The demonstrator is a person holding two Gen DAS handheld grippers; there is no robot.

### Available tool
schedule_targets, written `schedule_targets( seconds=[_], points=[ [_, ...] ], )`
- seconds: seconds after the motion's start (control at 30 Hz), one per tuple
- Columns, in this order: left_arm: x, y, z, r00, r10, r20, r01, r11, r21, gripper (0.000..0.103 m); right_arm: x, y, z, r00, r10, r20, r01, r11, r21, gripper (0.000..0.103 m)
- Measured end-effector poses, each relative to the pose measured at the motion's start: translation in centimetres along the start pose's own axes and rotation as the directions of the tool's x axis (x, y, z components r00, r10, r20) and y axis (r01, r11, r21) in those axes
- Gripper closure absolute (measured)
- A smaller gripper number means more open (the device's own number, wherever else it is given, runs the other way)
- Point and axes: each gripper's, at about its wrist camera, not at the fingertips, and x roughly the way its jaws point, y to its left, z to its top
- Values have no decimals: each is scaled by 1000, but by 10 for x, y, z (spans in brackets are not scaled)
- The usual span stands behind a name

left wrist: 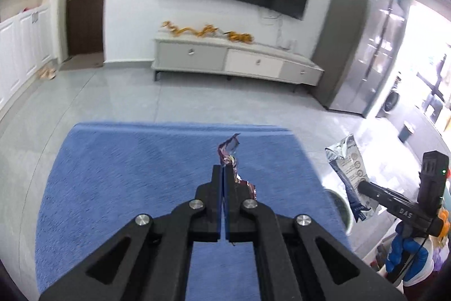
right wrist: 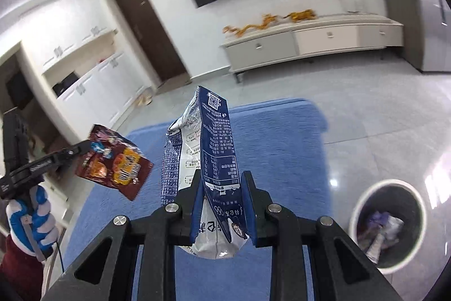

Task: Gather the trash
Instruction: 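Carry both items over the white bin and open both grippers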

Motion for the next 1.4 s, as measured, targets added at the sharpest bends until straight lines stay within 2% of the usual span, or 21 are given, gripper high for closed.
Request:
schedule_targets(
  seconds=[0.23,0.47,0.63,0.87,1.03,1.2,1.23,1.3,1.4],
  points=[
    [29,-96,17,992,-127,-22,129,987,94,102,-64,-68,1,986,-160,39,155,983,96,79],
    [91,-201,13,968,-217,-125,236,957,166,102,-102,-145,-6,947,-320,-23,318,926,203,79],
    [149,-266,-4,945,-235,-229,283,936,209,102,-91,-198,-17,912,-388,-131,409,874,263,79],
    [228,-335,-35,908,-213,-360,316,913,257,102,-50,-252,-31,875,-403,-269,476,818,323,79],
    [267,-358,-55,889,-208,-409,330,908,257,101,-28,-286,-45,852,-398,-341,508,786,352,78],
    [294,-366,-71,860,-221,-460,356,906,231,100,-2,-307,-54,838,-384,-388,523,770,365,76],
    [300,-367,-73,850,-227,-476,365,904,221,100,1,-310,-56,837,-380,-394,522,770,367,76],
    [306,-364,-76,832,-246,-497,386,900,201,99,6,-314,-60,832,-378,-406,527,766,368,71],
    [306,-363,-76,827,-253,-502,394,898,196,99,10,-317,-60,830,-380,-409,531,762,370,60]
  ],
)
